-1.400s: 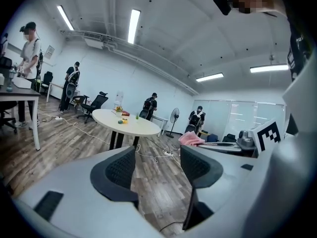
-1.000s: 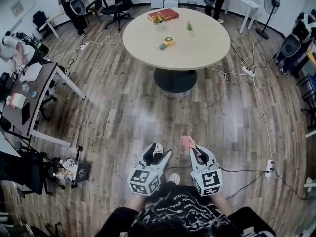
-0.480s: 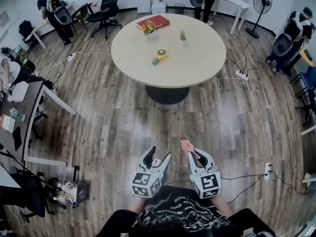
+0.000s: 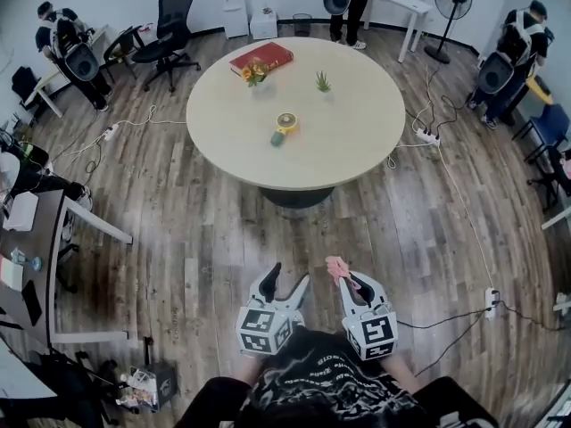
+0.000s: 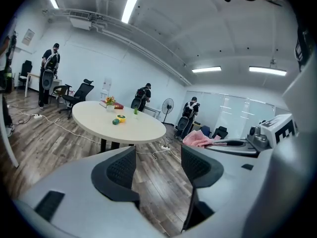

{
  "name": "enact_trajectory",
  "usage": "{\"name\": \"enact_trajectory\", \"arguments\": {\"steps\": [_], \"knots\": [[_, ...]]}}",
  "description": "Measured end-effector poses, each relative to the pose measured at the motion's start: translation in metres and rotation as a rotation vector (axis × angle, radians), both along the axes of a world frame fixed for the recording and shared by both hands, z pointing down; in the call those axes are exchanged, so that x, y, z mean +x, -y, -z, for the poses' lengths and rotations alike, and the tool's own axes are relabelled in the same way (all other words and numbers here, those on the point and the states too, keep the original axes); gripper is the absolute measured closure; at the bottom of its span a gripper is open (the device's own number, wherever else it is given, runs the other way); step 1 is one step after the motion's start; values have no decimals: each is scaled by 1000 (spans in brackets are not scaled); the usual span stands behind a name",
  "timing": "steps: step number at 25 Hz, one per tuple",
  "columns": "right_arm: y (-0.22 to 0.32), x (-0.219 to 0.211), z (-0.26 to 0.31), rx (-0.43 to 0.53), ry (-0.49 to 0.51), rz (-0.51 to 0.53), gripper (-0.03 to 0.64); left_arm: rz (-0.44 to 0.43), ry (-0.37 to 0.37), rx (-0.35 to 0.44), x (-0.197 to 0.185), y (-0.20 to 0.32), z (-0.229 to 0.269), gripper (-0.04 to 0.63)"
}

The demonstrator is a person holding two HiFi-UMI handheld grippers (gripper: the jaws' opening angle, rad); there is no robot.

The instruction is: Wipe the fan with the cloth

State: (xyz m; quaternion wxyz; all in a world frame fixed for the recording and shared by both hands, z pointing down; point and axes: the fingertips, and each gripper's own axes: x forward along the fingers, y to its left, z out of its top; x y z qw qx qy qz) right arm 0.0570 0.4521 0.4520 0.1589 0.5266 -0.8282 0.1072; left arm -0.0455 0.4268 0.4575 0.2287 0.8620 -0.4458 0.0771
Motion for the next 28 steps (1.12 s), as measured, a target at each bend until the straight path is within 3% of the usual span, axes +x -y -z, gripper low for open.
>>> {"name": "enact_trajectory", "arguments": {"steps": [13,21,28], "knots": [[50,-19,0,-25,3,2,578,54,4,-55,-34,44,-11,295],[89,-14,-9,-46,11,62,578,113,13,-56,-30,82,-13,295],[166,10,-4,-24,27,149,578,199,41,-50,-9,141,-10,295]]}}
